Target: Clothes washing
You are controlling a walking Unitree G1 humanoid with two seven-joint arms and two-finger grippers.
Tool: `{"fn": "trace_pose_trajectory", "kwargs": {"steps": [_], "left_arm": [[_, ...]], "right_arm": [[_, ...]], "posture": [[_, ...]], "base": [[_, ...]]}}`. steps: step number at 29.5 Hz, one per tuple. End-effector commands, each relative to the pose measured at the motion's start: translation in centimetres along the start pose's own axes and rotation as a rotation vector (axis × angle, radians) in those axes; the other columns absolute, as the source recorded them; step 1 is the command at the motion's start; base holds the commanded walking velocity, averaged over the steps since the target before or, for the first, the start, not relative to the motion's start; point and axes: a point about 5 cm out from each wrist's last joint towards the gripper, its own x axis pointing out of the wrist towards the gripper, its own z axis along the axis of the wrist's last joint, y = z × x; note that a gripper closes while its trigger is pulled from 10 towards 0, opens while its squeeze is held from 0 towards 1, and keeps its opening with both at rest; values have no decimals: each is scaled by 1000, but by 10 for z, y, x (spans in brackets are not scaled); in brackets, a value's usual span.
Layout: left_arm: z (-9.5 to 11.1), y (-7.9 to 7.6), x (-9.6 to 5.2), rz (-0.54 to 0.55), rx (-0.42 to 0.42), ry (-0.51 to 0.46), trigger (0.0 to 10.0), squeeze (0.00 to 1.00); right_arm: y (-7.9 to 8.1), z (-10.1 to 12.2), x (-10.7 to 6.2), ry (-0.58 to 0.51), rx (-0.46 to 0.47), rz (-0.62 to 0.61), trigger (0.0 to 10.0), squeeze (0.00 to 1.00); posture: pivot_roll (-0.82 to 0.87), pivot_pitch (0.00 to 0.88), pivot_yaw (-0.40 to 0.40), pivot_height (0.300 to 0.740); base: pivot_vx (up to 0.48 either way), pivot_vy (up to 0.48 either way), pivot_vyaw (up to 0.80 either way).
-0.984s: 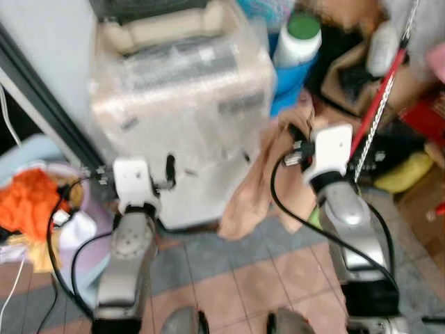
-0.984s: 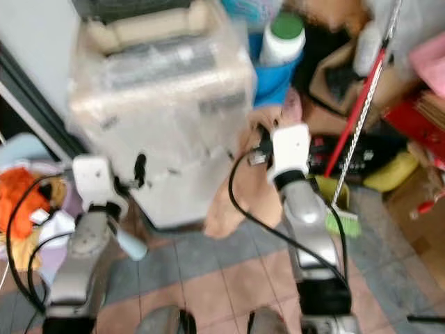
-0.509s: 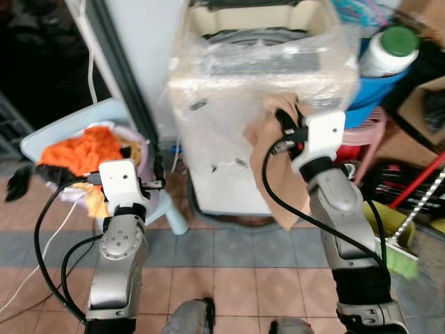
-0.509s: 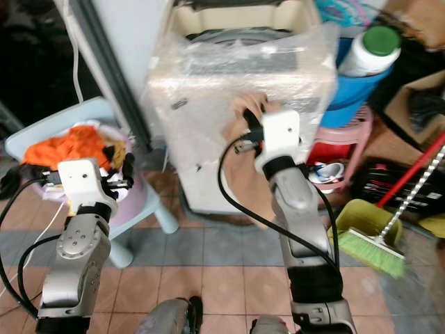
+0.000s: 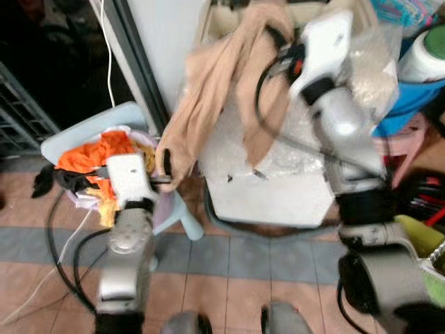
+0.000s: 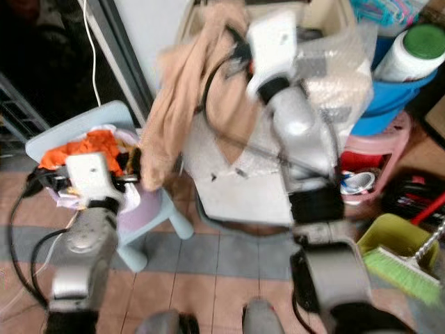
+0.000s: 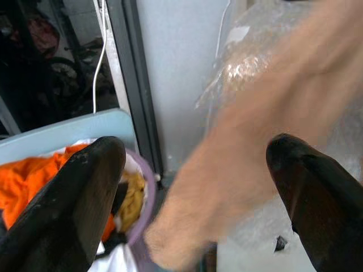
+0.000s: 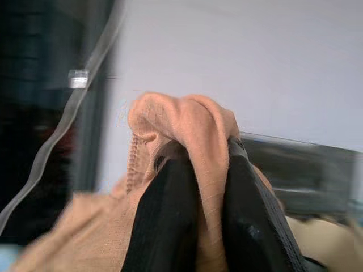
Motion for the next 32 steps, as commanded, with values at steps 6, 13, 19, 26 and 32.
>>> {"fn": "trace_pose_trajectory", "kwargs": {"steps": [6, 13, 19, 26, 32], "left_arm": [[-2, 7, 0, 43, 1, 3, 10000, 0], [-3, 6, 1, 42, -1, 9, 10000, 0], [-4, 5, 1, 52, -7, 10, 10000, 0], [-3, 5, 4, 35, 1, 6, 10000, 0], [-3, 1, 4, 35, -6, 13, 10000, 0]], "right_arm": [[-58, 64, 47, -151, 36, -237, 10000, 0], [-89, 116, 60, -289, -18, -254, 10000, 0], [-69, 82, 60, -221, 26, -128, 10000, 0], [-28, 38, 45, -164, -76, 128, 10000, 0], [-24, 28, 38, -151, -101, 174, 10000, 0]], "posture": [[-26, 68, 92, 740], [-37, 65, 84, 740], [-31, 67, 79, 740], [-31, 72, 97, 740], [-31, 76, 86, 740]], "base": [[318, 0, 0], [281, 0, 0], [42, 0, 0], [357, 0, 0], [271, 0, 592]]}}
